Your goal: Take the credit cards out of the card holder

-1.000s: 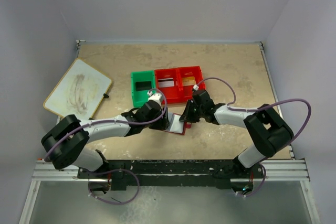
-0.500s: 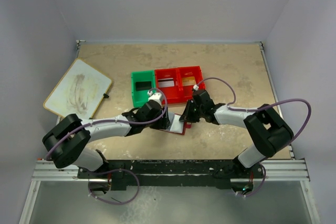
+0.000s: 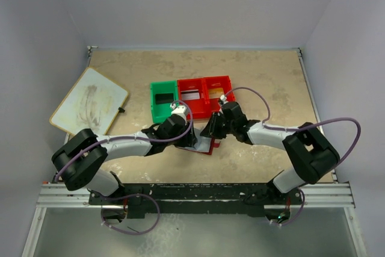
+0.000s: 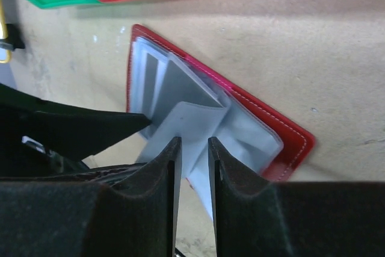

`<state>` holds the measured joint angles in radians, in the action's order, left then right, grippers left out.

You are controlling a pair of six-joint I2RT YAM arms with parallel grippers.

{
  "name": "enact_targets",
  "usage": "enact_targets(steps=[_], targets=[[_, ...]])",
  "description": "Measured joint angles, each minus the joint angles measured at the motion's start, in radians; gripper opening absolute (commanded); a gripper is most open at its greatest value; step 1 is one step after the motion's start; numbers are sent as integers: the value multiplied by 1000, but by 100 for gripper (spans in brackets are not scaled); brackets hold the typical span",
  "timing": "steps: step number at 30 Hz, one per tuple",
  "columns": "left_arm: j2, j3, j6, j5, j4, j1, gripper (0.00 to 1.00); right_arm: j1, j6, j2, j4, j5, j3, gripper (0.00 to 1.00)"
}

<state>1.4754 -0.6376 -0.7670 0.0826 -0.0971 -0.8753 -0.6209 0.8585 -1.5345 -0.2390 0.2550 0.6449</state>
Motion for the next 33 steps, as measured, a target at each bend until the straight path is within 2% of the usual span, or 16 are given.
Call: enact_targets(steps=[8,10,13,17,22,25,28,33], targets=[[0,0,0,-30,-3,0,46,-1,25,56,-15,-3,0,32],[0,0,0,-46,-3,0,46,-1,30,61,-14,-2,0,39],[0,0,2,-61,0,0,46,-1,35,63,-7,-5,0,44],[0,0,2,-71,1,0,45,-2,23,63,73,-37,33,49],[2,0,3,-77,0,0,45,-19,-16,23,204,-109,159,51],[2,0,3,-78,0,0,45,-42,-39,-19,253,-142,217,50],[2,0,3,-79,0,0,45,-71,-47,-63,317,-192,255,43],[2,0,3,-79,1,0,45,-99,-37,-85,416,-286,272,36]])
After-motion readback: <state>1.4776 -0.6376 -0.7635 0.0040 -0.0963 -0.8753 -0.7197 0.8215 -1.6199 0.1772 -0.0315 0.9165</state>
